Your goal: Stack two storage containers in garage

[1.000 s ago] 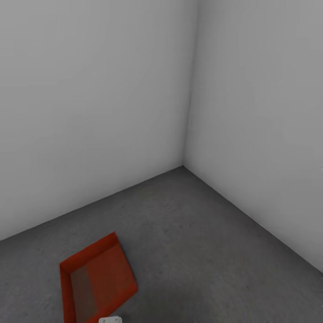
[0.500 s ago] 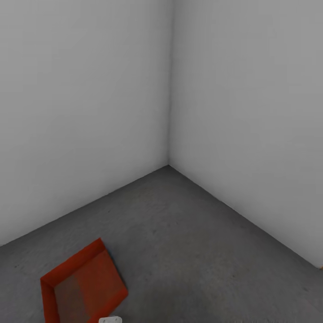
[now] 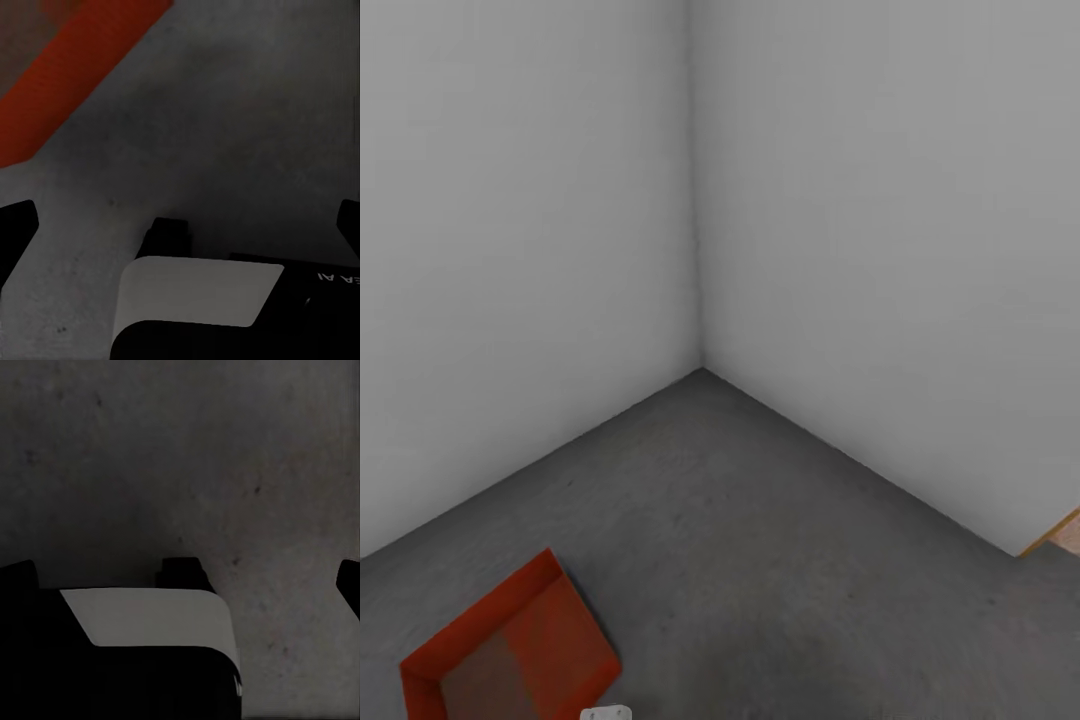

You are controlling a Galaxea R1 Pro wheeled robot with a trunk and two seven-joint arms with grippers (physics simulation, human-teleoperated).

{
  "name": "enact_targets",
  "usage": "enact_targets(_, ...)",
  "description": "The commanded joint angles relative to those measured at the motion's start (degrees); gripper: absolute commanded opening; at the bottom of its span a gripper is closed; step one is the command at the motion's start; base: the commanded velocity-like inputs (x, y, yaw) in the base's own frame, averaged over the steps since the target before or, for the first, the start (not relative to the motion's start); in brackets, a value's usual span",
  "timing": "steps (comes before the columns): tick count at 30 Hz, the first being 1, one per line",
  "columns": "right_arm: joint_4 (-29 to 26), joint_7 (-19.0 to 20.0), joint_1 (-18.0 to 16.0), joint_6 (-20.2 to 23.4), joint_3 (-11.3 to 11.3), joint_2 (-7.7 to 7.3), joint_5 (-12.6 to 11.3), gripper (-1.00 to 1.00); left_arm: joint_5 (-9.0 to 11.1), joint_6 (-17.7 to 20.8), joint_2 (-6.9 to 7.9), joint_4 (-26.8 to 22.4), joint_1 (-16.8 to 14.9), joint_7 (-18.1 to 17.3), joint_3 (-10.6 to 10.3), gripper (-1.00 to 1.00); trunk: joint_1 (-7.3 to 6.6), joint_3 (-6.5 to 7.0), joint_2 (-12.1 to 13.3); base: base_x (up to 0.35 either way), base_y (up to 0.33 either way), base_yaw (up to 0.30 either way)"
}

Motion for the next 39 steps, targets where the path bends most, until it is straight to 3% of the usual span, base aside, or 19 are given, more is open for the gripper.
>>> enact_targets(1, 0.18, -0.02, -0.06, -0.29, 0.47, 0.05, -0.53, 1.00, 0.35, 0.07, -0.01, -0.03, -0.02, 0.14, -0.02, 1.00, 0.00, -0.04, -0.02, 0.000, 0.000, -0.250)
enact_targets(39, 0.18, -0.11, -0.06, -0.29, 0.47, 0.03, -0.53, 1.00, 0.35, 0.07, -0.01, -0.03, -0.02, 0.14, -0.02, 1.00, 0.00, -0.04, -0.02, 0.000, 0.000, -0.250)
